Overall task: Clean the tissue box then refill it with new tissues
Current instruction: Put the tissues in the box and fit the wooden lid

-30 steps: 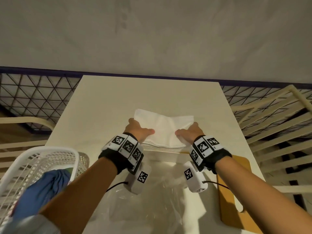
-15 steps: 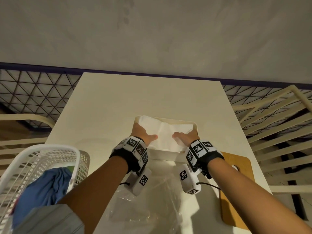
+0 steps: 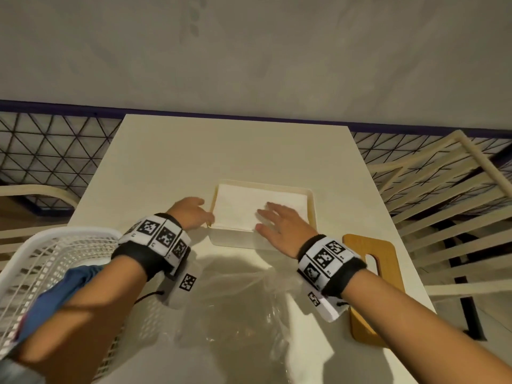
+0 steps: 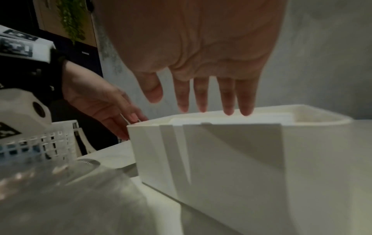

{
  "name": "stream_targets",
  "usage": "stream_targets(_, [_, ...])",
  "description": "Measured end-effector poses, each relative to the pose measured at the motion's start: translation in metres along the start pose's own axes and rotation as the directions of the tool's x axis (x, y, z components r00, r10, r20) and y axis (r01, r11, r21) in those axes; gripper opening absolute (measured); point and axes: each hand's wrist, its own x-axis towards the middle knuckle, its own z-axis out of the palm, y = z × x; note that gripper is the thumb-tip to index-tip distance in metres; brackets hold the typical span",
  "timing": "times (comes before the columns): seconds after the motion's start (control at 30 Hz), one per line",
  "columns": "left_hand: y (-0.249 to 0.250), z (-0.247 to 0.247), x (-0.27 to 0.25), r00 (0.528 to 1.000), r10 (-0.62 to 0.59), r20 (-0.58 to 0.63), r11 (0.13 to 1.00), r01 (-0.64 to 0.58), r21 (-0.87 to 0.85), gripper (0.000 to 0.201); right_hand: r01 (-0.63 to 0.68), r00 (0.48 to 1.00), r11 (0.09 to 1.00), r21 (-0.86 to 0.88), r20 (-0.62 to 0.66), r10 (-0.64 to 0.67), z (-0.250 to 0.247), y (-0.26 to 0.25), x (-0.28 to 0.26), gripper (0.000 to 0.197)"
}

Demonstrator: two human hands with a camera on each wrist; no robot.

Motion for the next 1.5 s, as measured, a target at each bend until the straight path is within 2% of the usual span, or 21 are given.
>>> stream_targets(0.07, [-0.007, 0.007, -0.003, 0.997, 0.027, 0.069, 0.996, -0.021, -0.085, 0.050, -0.012, 0.990, 1.000, -0.022, 0.140, 0.015, 0.008, -0.010, 0.012, 0.053])
stream_targets(0.17, [-0.014, 0.013, -0.006, 0.996, 0.080, 0.036, 0.983, -0.073, -0.169, 0.029, -0.039, 0.960, 0.991, -0.132, 0.271, 0.073, 0.011, -0.028, 0.030, 0.054])
stream_targets(0.23, [-0.016, 0.015, -0.006, 0.996, 0.094, 0.011, 0.978, -0.090, -0.190, 0.029, -0.021, 0.951, 0.985, -0.174, 0.300, 0.074, 0.008, -0.039, 0.037, 0.055])
stream_targets(0.3, [-0.018, 0.018, -0.006, 0.997, 0.082, -0.012, 0.974, -0.083, -0.212, 0.037, -0.065, 0.944, 0.989, -0.133, 0.314, 0.104, 0.001, -0.043, 0.037, 0.056])
stream_targets(0.4, [-0.020, 0.023, -0.007, 0.997, 0.074, -0.038, 0.972, -0.081, -0.220, 0.039, -0.100, 0.967, 0.995, 0.012, 0.236, 0.094, -0.017, -0.037, 0.021, 0.053])
stream_targets(0.47, [-0.021, 0.026, -0.007, 0.996, 0.068, -0.050, 0.972, -0.077, -0.220, 0.041, -0.059, 0.996, 0.985, 0.165, 0.077, 0.047, -0.027, -0.018, 0.003, 0.044])
stream_targets(0.5, [-0.021, 0.028, -0.006, 0.997, 0.058, -0.057, 0.971, -0.069, -0.227, 0.043, -0.067, 0.997, 0.962, 0.263, -0.027, 0.077, -0.031, -0.004, -0.008, 0.040])
stream_targets(0.57, [-0.023, 0.030, -0.005, 0.997, 0.047, -0.060, 0.967, -0.060, -0.247, 0.045, -0.111, 0.960, 0.930, 0.349, -0.205, 0.191, -0.031, 0.031, -0.028, 0.034])
stream_targets(0.63, [-0.025, 0.031, -0.003, 0.998, 0.044, -0.049, 0.968, -0.054, -0.245, 0.048, -0.240, 0.905, 0.923, 0.302, -0.275, 0.325, -0.026, 0.065, -0.051, 0.031])
stream_targets(0.73, [-0.027, 0.032, 0.000, 0.998, 0.043, -0.042, 0.972, -0.051, -0.229, 0.050, -0.488, 0.852, 0.866, 0.114, -0.156, 0.500, -0.002, 0.100, -0.080, 0.032])
stream_targets(0.8, [-0.027, 0.034, 0.002, 0.998, 0.036, -0.046, 0.967, -0.047, -0.250, 0.051, -0.598, 0.799, 0.799, 0.065, -0.022, 0.601, 0.021, 0.115, -0.090, 0.048])
stream_targets(0.9, [-0.029, 0.034, 0.003, 0.998, 0.028, -0.058, 0.959, -0.043, -0.279, 0.050, -0.684, 0.726, 0.721, 0.109, 0.011, 0.687, 0.046, 0.125, -0.094, 0.074])
stream_targets(0.97, [-0.030, 0.034, 0.001, 0.998, 0.026, -0.063, 0.957, -0.043, -0.286, 0.049, -0.708, 0.697, 0.690, 0.153, -0.012, 0.717, 0.053, 0.128, -0.094, 0.068])
stream_targets(1.03, [-0.030, 0.033, 0.000, 0.997, 0.025, -0.070, 0.952, -0.045, -0.301, 0.048, -0.703, 0.687, 0.667, 0.246, -0.008, 0.727, 0.054, 0.132, -0.097, 0.045])
stream_targets(1.1, [-0.030, 0.034, 0.000, 0.997, 0.023, -0.073, 0.948, -0.045, -0.316, 0.047, -0.675, 0.697, 0.662, 0.327, -0.010, 0.717, 0.048, 0.137, -0.102, 0.022])
stream_targets(1.13, [-0.030, 0.034, 0.000, 0.997, 0.020, -0.072, 0.944, -0.043, -0.327, 0.046, -0.656, 0.704, 0.659, 0.368, -0.018, 0.710, 0.042, 0.139, -0.102, 0.019])
stream_targets(1.23, [-0.029, 0.036, -0.003, 0.997, 0.010, -0.077, 0.929, -0.038, -0.369, 0.042, -0.524, 0.726, 0.621, 0.583, -0.076, 0.683, 0.009, 0.133, -0.095, 0.032])
stream_targets(1.27, [-0.028, 0.036, -0.005, 0.996, 0.004, -0.084, 0.926, -0.036, -0.377, 0.041, -0.464, 0.745, 0.642, 0.610, -0.123, 0.655, -0.004, 0.126, -0.090, 0.039])
stream_targets(1.33, [-0.027, 0.038, -0.008, 0.996, -0.002, -0.094, 0.927, -0.033, -0.374, 0.041, -0.337, 0.814, 0.746, 0.574, -0.220, 0.537, -0.026, 0.109, -0.078, 0.047])
stream_targets(1.4, [-0.025, 0.039, -0.012, 0.995, -0.006, -0.096, 0.929, -0.030, -0.368, 0.039, -0.206, 0.899, 0.868, 0.452, -0.264, 0.351, -0.044, 0.089, -0.067, 0.055])
stream_targets(1.5, [-0.025, 0.042, -0.016, 0.996, -0.005, -0.094, 0.934, -0.029, -0.355, 0.037, -0.002, 0.981, 0.979, 0.202, -0.191, 0.042, -0.061, 0.054, -0.053, 0.063])
